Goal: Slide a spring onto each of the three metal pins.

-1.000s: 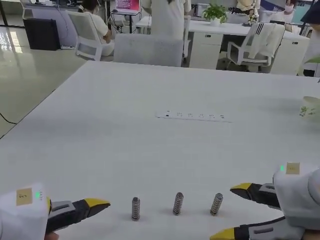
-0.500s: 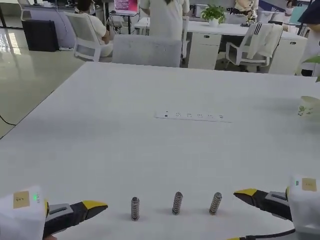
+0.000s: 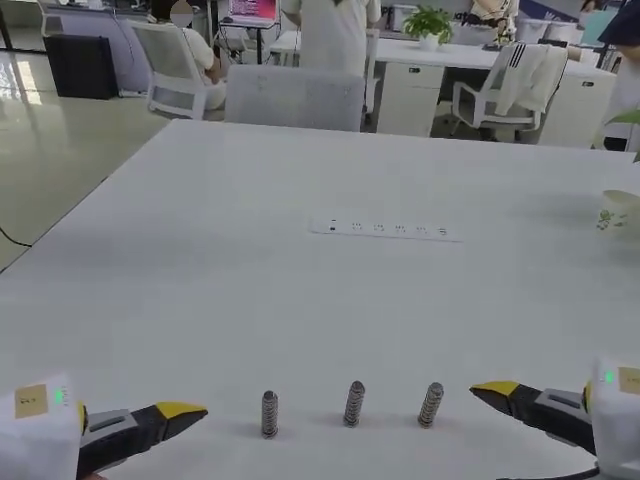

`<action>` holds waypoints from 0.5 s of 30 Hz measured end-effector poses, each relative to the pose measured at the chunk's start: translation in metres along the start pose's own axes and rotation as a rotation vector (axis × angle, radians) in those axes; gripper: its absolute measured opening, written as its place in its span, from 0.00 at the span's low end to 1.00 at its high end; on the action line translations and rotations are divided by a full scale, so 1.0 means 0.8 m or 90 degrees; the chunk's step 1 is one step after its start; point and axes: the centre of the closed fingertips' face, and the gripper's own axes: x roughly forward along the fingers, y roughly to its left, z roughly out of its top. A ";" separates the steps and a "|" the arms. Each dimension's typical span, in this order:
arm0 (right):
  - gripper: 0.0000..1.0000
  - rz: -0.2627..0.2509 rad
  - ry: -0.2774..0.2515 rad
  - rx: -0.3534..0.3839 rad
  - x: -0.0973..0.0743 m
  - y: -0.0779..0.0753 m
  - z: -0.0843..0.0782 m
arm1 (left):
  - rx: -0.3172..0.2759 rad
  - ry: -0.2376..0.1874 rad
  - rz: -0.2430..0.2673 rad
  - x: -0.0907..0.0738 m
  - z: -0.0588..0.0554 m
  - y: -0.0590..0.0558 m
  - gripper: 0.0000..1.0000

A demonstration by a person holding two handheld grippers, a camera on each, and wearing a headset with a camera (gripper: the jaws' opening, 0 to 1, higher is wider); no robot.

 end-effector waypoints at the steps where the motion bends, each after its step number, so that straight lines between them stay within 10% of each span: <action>1: 0.79 0.000 0.000 0.000 0.000 0.000 0.000 | -0.001 0.000 0.000 0.000 0.000 0.000 0.61; 15: 0.79 0.004 0.001 0.004 0.001 0.002 -0.002 | -0.009 -0.002 0.005 0.001 -0.001 -0.002 0.64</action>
